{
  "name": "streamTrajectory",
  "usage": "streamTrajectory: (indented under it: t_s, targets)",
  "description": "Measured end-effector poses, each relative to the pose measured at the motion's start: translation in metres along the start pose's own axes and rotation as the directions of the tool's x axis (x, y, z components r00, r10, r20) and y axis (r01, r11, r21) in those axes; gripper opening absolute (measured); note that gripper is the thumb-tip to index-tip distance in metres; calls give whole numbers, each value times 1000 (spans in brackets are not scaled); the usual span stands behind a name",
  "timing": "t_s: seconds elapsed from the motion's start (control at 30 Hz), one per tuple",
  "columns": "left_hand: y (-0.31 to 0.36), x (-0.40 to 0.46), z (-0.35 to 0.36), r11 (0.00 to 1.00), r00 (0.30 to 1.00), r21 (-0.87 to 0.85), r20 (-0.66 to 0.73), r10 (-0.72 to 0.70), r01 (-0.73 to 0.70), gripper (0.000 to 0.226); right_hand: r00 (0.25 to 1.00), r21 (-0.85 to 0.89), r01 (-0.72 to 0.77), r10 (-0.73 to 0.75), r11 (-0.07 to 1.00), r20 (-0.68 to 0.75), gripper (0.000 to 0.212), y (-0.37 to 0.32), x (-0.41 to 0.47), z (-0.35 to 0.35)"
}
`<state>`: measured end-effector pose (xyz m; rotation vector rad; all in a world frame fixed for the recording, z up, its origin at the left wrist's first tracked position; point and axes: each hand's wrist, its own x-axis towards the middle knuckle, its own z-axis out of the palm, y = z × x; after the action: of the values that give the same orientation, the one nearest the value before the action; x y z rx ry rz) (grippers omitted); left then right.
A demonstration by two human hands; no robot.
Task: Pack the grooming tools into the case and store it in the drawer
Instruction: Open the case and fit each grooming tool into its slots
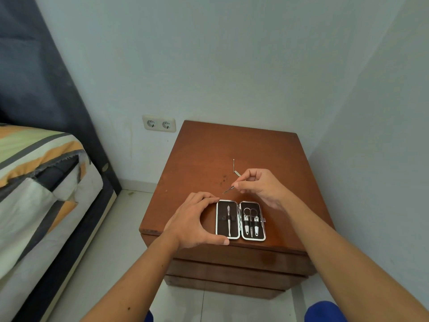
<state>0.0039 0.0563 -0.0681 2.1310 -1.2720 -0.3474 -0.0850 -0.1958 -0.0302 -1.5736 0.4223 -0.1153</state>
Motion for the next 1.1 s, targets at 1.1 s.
streamTrajectory:
  t_s: [1.1]
  targets:
    - [1, 1, 2, 1000, 1000, 12, -19, 0, 0, 118, 997, -438, 79, -73, 896, 30, 33, 19, -7, 32]
